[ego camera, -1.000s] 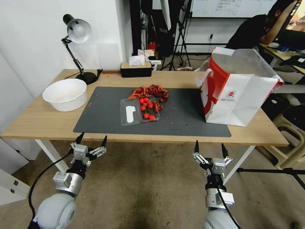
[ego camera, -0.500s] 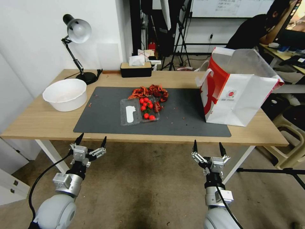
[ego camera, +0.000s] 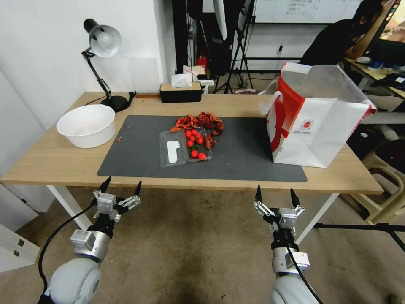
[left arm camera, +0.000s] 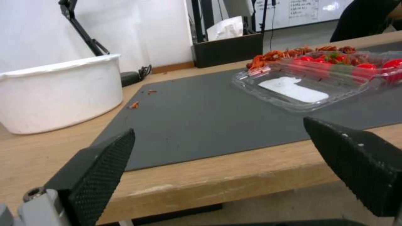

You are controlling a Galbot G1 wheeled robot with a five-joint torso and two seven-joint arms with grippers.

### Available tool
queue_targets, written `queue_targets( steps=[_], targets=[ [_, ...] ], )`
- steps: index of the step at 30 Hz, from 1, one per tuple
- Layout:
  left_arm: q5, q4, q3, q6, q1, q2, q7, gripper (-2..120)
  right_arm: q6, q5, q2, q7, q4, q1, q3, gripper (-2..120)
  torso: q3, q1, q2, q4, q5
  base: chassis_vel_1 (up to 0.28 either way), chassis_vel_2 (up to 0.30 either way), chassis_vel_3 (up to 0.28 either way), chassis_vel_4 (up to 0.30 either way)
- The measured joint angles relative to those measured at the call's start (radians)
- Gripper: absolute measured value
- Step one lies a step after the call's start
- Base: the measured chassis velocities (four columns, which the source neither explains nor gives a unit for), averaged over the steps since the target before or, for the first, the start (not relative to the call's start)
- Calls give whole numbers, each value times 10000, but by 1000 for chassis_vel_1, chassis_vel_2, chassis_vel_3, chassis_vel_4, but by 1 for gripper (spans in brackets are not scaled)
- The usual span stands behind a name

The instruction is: Pick up the trash from the table and place it into the takeout bag.

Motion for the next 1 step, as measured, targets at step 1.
queue_targets(
  steps=[1],
  targets=[
    [1, 0, 0, 0, 0, 0, 0, 100, 1, 0, 0, 0, 0, 0, 0, 100, 0, 0, 0, 0, 0, 0, 0, 0, 0]
  ],
)
